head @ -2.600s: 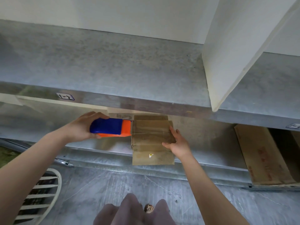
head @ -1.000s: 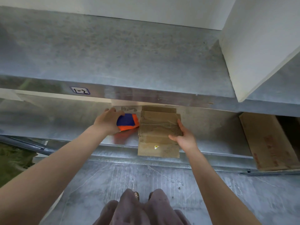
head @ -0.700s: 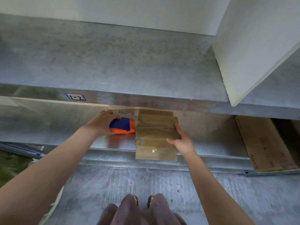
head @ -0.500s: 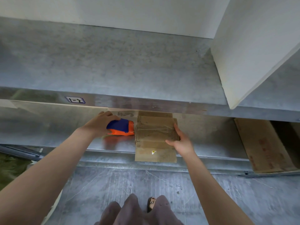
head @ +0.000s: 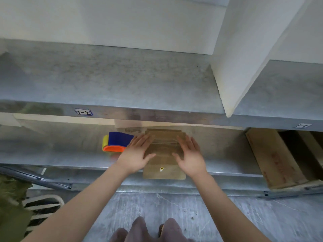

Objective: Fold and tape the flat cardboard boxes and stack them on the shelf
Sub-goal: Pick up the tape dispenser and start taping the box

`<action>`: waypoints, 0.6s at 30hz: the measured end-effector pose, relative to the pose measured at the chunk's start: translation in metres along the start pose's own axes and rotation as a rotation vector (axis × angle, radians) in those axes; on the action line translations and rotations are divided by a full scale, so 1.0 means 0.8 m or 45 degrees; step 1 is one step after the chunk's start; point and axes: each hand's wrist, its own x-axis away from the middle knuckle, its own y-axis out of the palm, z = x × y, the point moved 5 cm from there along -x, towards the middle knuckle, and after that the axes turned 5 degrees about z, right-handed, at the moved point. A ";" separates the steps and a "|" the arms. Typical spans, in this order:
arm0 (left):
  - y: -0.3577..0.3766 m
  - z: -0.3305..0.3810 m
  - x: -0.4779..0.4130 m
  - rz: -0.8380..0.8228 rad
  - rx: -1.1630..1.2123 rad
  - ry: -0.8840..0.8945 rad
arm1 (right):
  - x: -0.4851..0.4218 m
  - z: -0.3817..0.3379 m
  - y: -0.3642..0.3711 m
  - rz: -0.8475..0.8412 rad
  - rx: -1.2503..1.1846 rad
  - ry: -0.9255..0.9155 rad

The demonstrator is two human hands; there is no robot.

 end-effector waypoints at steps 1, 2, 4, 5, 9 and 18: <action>0.007 0.005 -0.003 -0.029 -0.005 -0.019 | -0.001 -0.002 0.001 -0.012 0.038 -0.023; 0.013 0.008 -0.007 -0.058 -0.012 -0.039 | -0.002 -0.002 0.003 -0.033 0.060 -0.034; 0.026 0.007 -0.010 -0.127 -0.032 -0.087 | -0.004 0.002 0.010 -0.104 0.052 -0.026; 0.033 0.005 -0.010 -0.170 -0.041 -0.111 | -0.002 0.006 0.015 -0.154 0.021 -0.008; 0.056 0.002 -0.002 -0.279 -0.165 -0.124 | 0.003 0.013 0.037 -0.302 -0.103 0.041; 0.057 0.016 -0.001 -0.226 -0.022 -0.169 | 0.004 -0.002 0.048 -0.322 -0.112 0.071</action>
